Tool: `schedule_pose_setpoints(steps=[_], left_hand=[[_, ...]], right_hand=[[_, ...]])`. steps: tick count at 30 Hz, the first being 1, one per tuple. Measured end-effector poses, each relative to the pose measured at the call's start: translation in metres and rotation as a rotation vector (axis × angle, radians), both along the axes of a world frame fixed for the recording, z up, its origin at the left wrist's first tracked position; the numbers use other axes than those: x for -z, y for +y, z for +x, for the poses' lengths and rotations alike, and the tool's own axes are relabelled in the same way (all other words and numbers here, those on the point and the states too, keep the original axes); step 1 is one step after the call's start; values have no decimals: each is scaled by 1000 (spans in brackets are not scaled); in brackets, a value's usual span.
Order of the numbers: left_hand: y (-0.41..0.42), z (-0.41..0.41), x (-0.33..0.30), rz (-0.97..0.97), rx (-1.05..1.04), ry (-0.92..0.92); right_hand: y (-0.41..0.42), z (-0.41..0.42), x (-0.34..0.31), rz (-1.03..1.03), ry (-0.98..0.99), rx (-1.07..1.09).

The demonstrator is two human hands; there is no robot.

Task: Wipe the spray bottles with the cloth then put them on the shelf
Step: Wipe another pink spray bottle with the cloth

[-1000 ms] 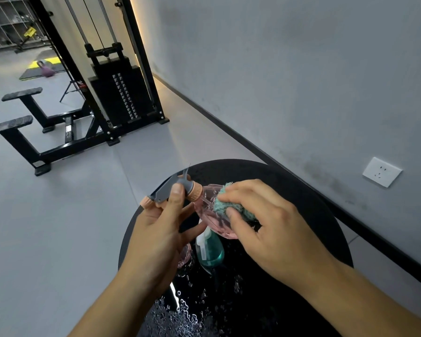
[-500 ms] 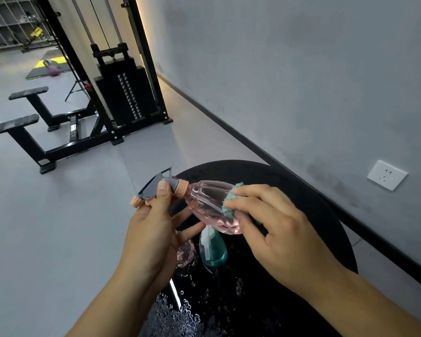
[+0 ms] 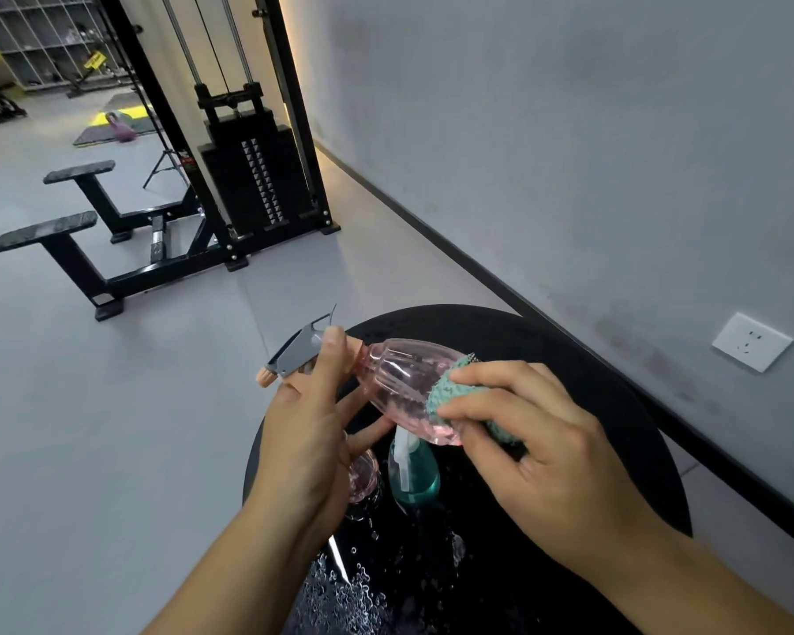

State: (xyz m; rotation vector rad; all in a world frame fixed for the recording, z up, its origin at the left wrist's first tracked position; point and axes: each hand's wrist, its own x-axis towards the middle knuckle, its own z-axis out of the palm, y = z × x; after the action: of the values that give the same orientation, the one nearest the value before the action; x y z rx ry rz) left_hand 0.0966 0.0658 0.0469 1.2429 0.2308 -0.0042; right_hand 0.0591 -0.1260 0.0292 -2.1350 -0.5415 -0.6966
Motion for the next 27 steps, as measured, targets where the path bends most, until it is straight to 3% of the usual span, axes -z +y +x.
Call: schedule_pose_setpoints(steps=[6, 15, 27], left_hand=[[0, 3, 3, -27, -156, 70], [-1, 4, 4, -48, -169, 18], [-7, 3, 5, -262, -156, 75]], right_hand=[[4, -6, -1, -82, 18, -5], [3, -5, -5, 142, 167, -55], [4, -11, -6, -119, -86, -34]])
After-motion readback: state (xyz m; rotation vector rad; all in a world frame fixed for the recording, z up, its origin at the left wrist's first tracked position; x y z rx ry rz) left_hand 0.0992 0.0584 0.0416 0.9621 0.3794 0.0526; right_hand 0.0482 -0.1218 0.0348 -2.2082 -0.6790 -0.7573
